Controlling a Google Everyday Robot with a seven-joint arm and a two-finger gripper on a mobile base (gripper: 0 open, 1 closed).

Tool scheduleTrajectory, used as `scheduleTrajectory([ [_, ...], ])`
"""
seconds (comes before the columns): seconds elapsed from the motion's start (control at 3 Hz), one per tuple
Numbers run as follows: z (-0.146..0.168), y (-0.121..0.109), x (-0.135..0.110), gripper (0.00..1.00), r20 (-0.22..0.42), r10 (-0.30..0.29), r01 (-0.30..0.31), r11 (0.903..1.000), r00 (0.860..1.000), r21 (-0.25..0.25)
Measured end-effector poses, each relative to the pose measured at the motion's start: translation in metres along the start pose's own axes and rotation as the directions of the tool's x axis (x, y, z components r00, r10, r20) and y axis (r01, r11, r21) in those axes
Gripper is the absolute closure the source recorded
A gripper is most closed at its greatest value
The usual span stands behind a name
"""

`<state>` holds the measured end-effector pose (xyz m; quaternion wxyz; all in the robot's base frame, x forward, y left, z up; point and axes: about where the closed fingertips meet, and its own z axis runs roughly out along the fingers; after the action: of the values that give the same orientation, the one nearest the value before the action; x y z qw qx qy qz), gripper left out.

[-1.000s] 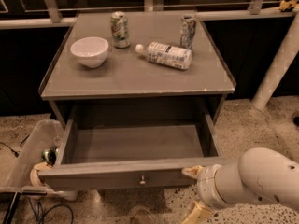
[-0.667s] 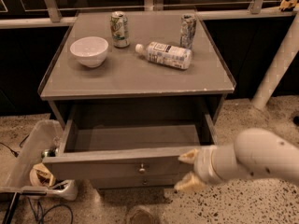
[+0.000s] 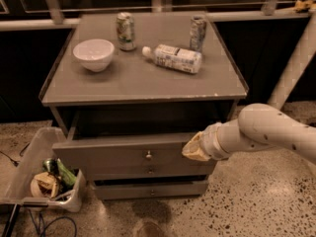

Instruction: Close top drawer

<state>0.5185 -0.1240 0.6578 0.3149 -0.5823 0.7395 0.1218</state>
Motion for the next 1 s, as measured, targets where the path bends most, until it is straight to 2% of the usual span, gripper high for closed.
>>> scheduleTrajectory([
  [0.33, 0.008, -0.0429, 0.0115, 1.0, -0.003, 0.025, -0.025, 0.9989, 1.0, 0.039],
  [0.67, 0.0082, -0.0424, 0.0113, 0.82, -0.003, 0.026, -0.026, 0.9989, 1.0, 0.04],
  [1.0, 0.0082, -0.0424, 0.0113, 0.57, -0.003, 0.026, -0.026, 0.9989, 1.0, 0.04],
])
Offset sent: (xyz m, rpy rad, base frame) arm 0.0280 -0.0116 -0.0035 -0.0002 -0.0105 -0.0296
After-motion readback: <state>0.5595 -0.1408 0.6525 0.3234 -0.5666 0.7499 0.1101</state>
